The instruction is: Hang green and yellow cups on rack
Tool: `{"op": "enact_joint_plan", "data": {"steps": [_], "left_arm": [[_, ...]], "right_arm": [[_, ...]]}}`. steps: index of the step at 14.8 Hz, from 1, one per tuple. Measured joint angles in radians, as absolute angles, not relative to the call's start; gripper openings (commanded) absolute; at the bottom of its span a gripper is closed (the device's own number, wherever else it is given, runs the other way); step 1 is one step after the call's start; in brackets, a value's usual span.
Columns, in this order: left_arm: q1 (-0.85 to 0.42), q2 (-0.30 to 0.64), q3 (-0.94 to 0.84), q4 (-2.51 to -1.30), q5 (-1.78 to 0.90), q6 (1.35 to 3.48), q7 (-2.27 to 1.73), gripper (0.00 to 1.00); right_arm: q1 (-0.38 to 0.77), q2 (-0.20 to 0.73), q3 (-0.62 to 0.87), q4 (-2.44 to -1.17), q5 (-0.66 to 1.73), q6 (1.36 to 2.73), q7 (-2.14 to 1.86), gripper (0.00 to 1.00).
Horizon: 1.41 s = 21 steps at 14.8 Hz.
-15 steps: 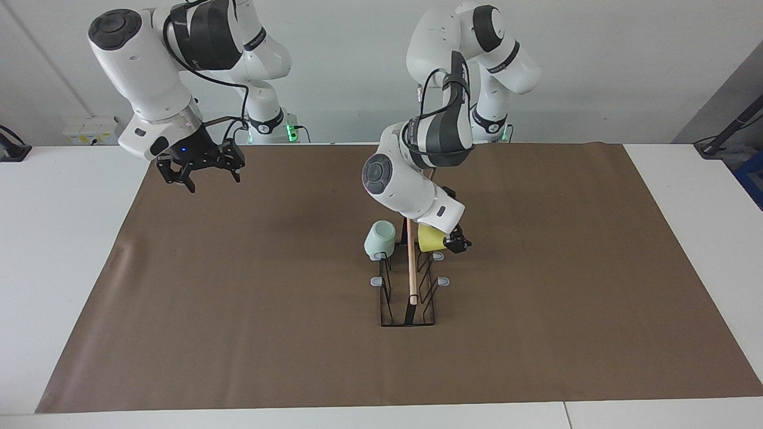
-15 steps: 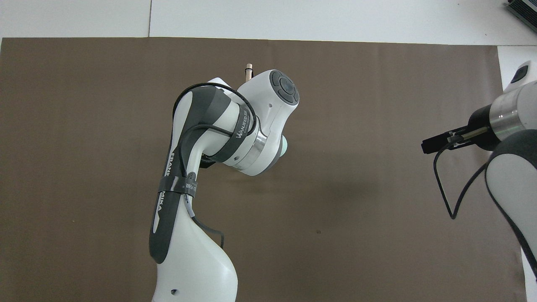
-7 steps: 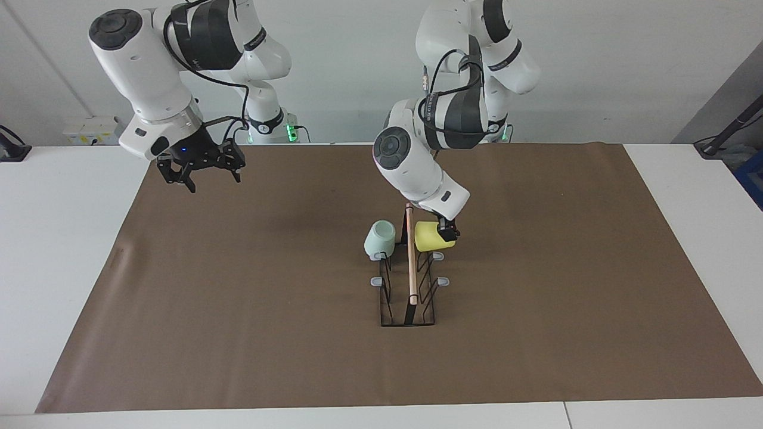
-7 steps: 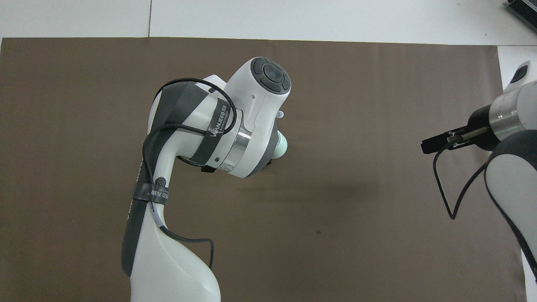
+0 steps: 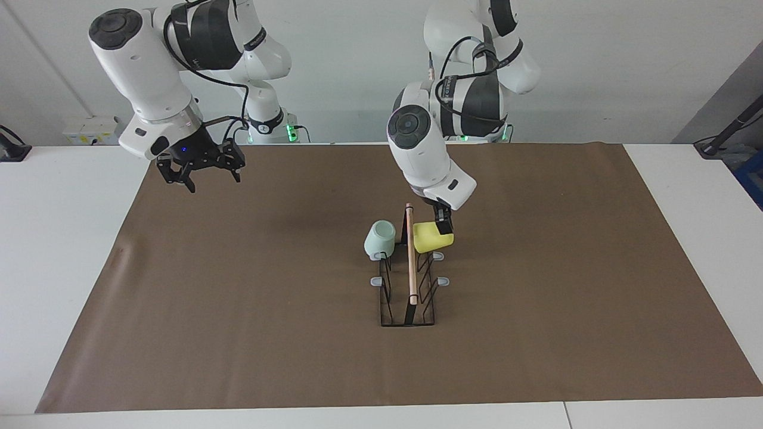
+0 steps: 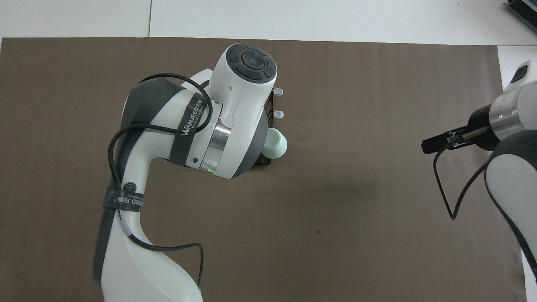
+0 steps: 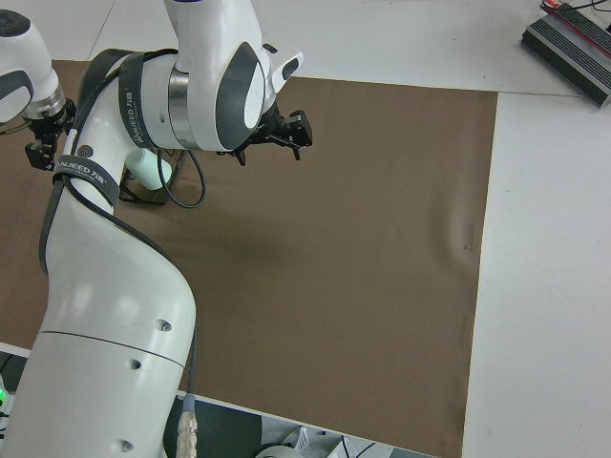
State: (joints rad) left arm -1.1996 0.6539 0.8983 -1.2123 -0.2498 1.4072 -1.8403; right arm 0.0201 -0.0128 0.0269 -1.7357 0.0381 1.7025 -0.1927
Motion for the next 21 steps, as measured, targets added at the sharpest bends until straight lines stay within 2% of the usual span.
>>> {"op": "enact_joint_plan", "data": {"steps": [5,12,21], "left_arm": [[-1.195,0.629,0.971,-1.209,-0.254,1.407,-1.758,1.00],[-1.155,0.578,1.055,-1.219,-0.257,1.405,-1.395,1.00],[-1.121,0.451,1.198,-1.338,-0.262,1.508,-0.776,1.00]], "right_arm": [[0.020,-0.013,0.029,-1.735,0.024,1.702,-0.195,1.00],[0.021,-0.013,0.032,-1.733,0.014,1.702,-0.195,1.00],[0.021,-0.013,0.032,-1.725,0.013,1.702,-0.195,1.00]]}}
